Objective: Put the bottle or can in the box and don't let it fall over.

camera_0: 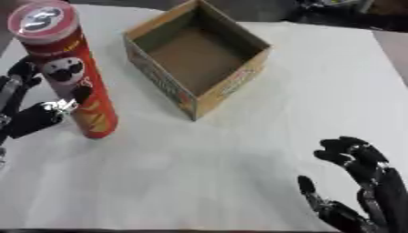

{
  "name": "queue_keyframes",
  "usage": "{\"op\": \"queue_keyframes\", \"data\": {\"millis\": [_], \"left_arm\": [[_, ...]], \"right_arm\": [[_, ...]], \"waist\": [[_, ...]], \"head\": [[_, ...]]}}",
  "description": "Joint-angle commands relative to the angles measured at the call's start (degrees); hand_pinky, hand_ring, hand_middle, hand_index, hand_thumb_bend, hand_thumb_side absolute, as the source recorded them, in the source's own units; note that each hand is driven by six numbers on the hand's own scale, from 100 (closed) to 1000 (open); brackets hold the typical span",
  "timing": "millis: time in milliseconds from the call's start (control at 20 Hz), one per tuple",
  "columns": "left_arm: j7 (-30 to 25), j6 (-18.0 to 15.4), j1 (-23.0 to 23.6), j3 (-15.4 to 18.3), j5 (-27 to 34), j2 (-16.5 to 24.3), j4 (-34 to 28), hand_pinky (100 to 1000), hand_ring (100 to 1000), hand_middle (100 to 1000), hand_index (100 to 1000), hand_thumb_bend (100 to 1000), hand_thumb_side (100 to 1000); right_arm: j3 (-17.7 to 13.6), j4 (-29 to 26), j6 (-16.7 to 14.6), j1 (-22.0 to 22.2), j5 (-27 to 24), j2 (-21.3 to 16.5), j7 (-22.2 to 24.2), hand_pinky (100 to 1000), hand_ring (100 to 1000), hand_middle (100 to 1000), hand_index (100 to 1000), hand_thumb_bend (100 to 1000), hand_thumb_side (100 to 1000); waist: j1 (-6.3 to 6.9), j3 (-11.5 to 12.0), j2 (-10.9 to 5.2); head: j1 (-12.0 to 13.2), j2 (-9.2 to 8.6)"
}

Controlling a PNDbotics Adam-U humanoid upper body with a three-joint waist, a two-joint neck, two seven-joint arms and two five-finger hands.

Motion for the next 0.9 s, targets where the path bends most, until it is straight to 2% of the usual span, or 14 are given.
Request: {"op": "queue_keyframes", "data": {"millis": [50, 500, 900], "left_arm": [[0.47, -0.11, -1.57, 0.4, -0.81, 0.16, 0.23, 1000, 1000, 1000, 955, 578, 535], [-0.84, -2.02, -2.95, 0.06, -0.35, -0.7, 1.04, 1000, 1000, 981, 951, 508, 546], [-1.75, -3.55, -3.06, 0.1, 0.18, -0.82, -0.11, 1000, 1000, 993, 954, 498, 543]], "right_arm": [[-0.96, -1.27, 0.11, 0.25, -0.7, -1.04, -0.36, 760, 623, 689, 714, 306, 206], [-1.59, -1.27, -0.4, 0.61, -1.51, -0.55, -0.21, 764, 619, 680, 705, 283, 212], [-1.51, -1.27, -1.05, 0.53, -0.64, 0.24, -0.48, 762, 615, 668, 701, 287, 207]], "waist": [[0.17, 0.06, -0.56], [0.12, -0.08, -0.39], [0.28, -0.17, -0.37]], "head": [[0.24, -0.87], [0.72, -0.81], [1.01, -0.78]]}}
